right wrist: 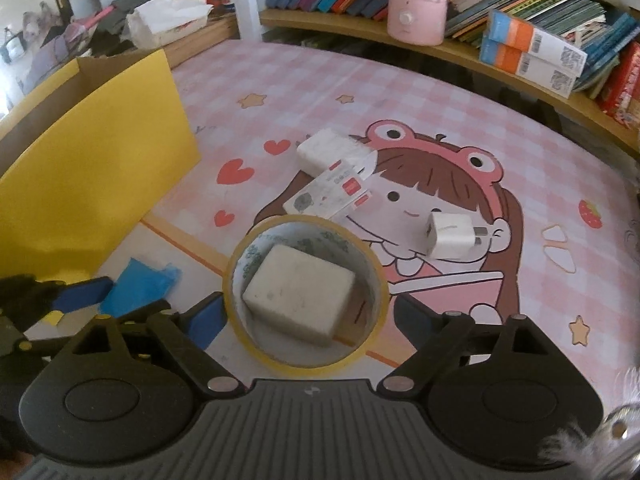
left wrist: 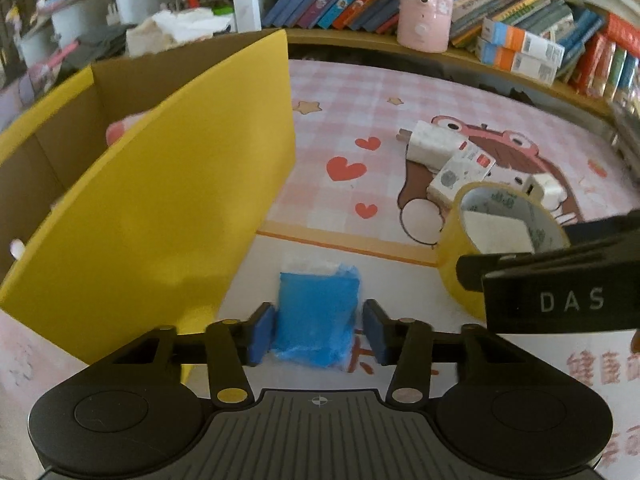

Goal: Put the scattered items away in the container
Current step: 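Close left tool on the blue sponge while right tool grasps the yellow tape roll, then lift the sponge with left tool while right tool lifts the tape roll toward the box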

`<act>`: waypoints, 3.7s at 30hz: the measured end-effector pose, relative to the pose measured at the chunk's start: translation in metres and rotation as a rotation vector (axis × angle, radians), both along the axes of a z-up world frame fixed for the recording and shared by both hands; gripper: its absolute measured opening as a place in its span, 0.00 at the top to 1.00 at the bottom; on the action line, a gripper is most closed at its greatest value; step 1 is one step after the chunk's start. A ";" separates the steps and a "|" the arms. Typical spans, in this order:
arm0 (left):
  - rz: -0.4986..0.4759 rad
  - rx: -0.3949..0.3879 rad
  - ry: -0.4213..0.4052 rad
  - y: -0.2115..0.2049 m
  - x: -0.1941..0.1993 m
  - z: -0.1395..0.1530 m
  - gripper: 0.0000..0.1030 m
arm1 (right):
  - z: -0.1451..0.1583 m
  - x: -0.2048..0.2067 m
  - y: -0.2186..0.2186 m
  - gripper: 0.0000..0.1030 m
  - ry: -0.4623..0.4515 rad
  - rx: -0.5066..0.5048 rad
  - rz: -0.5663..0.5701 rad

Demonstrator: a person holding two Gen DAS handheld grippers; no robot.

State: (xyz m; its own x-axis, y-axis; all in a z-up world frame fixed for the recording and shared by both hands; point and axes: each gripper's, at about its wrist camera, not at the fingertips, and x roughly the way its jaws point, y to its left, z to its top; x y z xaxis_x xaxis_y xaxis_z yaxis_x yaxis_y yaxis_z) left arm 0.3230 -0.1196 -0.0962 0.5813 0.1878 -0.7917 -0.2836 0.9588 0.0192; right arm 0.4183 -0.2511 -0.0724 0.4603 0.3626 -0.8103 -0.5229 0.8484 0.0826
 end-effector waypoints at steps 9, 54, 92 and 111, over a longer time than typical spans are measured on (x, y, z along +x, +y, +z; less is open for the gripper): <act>-0.108 -0.037 0.003 -0.014 -0.008 0.005 0.64 | 0.003 -0.005 -0.014 0.20 -0.007 -0.005 -0.032; -0.278 -0.080 -0.166 0.004 -0.129 0.097 0.68 | 0.069 -0.158 -0.033 0.20 -0.100 0.025 -0.213; -0.407 -0.203 -0.172 0.174 -0.267 0.095 0.68 | 0.077 -0.331 0.130 0.20 -0.084 -0.017 -0.374; -0.300 -0.211 -0.197 0.220 -0.288 0.097 0.68 | 0.077 -0.332 0.185 0.20 -0.079 -0.009 -0.230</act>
